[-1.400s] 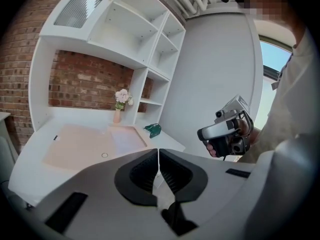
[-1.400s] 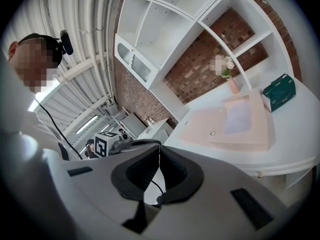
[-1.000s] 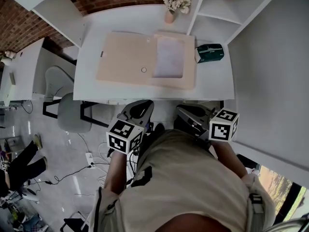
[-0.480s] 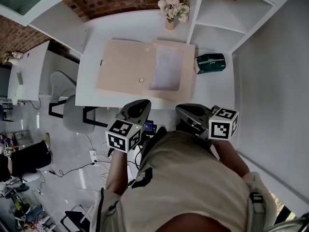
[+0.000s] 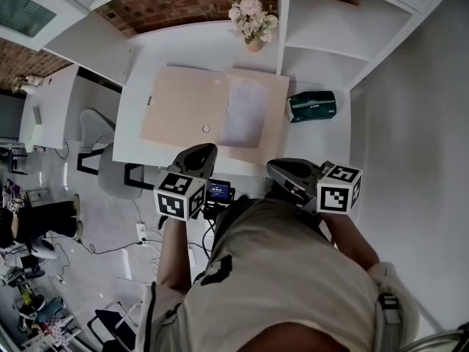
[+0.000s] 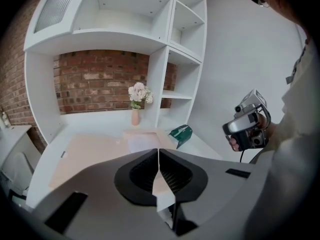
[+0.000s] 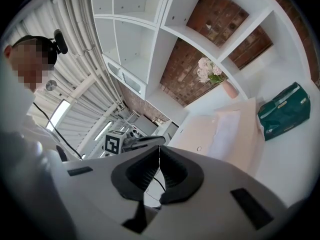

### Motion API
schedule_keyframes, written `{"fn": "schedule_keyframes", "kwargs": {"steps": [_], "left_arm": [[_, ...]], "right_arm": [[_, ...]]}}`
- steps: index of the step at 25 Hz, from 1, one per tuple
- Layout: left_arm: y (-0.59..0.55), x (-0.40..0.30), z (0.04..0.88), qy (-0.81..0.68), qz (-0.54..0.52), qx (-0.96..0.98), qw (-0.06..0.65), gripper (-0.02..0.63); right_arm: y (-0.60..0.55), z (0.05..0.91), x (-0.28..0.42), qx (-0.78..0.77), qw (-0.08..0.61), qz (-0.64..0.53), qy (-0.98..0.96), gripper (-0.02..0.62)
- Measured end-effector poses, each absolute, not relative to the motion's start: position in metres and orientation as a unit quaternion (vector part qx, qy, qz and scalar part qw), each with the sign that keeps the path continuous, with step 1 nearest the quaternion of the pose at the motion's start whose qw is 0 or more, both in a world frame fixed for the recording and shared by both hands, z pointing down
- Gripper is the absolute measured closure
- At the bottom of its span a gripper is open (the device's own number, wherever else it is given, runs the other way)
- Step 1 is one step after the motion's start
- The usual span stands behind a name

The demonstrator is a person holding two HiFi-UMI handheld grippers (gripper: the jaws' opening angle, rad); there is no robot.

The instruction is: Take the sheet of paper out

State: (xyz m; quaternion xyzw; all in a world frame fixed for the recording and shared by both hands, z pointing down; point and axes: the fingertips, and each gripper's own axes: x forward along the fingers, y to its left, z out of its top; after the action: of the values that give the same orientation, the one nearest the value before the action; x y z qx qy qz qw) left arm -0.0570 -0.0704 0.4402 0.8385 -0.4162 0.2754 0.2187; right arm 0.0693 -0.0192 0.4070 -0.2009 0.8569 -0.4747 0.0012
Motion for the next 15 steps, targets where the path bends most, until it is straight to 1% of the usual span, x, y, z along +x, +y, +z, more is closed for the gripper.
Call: {"fn": "schedule_keyframes", "kwargs": {"steps": [5,9,13,14,15], "left_arm": [[-0.095,-0.051,0.447,-0.433,0.288,0.826,0.216,0.584],[-0.113,-0.048,0.464,-0.429,0.287,0.820,0.247,0.583],[-0.134,-0.056,0.489,-0.422,0.294,0.813,0.274,0.581],[-0.140,-0.056,0.496,-0.417,0.296,0.813,0.280,0.565],[-0.146,-0.057,0.503,-0.409,0.297,0.813,0.288,0.488]], "right_arm": [[-0.024,0.415,0.088,-0.183,-0.017,-0.474,0.861,0.569],[-0.024,0.422,0.090,-0.167,-0.037,-0.476,0.863,0.569],[-0.029,0.424,0.085,-0.169,-0.036,-0.481,0.859,0.569],[-0.030,0.424,0.082,-0.171,-0.036,-0.482,0.858,0.569],[-0.032,0.425,0.080,-0.174,-0.036,-0.482,0.858,0.569]]}}
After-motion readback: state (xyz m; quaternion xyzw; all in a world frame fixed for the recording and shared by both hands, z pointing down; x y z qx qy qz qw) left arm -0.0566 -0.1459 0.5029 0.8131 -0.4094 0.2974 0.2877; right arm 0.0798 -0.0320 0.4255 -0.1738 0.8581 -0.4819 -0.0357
